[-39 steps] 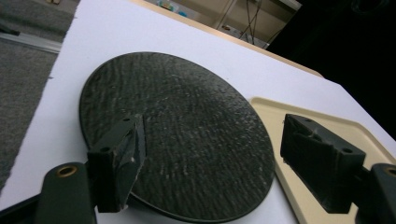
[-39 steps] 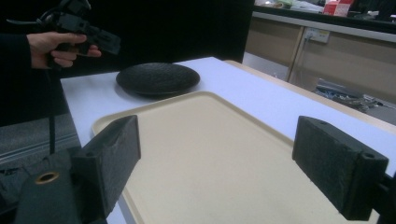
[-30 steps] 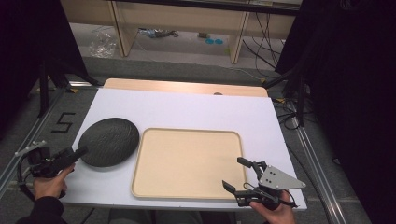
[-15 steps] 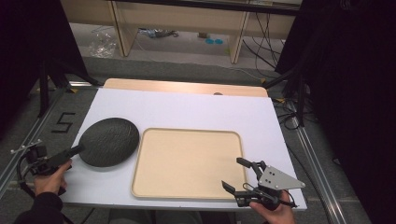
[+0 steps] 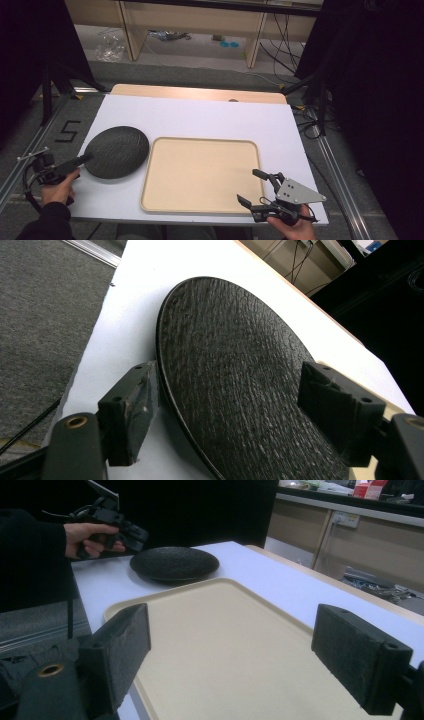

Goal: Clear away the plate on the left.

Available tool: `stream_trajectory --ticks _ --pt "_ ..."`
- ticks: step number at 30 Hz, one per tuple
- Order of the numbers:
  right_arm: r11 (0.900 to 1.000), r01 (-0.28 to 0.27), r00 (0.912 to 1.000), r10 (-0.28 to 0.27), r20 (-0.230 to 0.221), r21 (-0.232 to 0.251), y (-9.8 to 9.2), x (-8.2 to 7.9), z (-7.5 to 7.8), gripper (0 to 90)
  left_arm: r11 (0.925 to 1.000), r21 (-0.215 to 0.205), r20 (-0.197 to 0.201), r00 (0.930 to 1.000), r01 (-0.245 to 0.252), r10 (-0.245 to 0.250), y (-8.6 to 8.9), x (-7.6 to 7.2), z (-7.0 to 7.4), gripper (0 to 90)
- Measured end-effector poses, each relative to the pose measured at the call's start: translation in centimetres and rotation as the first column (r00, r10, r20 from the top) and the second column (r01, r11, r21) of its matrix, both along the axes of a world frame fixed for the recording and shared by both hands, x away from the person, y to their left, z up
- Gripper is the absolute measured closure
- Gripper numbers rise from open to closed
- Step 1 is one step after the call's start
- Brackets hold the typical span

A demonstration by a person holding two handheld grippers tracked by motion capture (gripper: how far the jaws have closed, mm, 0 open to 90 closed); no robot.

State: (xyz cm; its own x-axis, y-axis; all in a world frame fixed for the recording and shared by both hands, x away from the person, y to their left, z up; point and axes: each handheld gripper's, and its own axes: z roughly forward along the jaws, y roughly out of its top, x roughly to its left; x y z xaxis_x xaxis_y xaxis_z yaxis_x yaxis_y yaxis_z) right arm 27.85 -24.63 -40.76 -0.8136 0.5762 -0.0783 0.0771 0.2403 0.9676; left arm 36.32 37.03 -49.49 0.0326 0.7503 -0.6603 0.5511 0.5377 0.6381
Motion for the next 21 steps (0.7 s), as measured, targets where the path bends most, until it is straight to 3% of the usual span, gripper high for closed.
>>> stream_trajectory --ticks 1,8,21 --pt "1.000 -0.009 1.0000 0.009 -0.003 0.003 0.0 0.0 0.1 17.0 0.9999 -0.010 0.012 0.9999 0.008 -0.008 0.0 0.1 -0.1 24.9" --pt "1.000 -0.012 0.9999 0.012 0.002 -0.003 0.0 0.0 0.0 17.2 0.9999 -0.006 -0.019 0.9997 0.013 -0.013 0.1 0.6 -0.4 24.9" --pt "1.000 -0.013 0.9999 0.013 0.003 0.000 0.0 0.0 0.1 17.2 0.9978 -0.055 -0.049 0.9981 0.036 -0.039 0.3 1.3 -1.1 26.5"
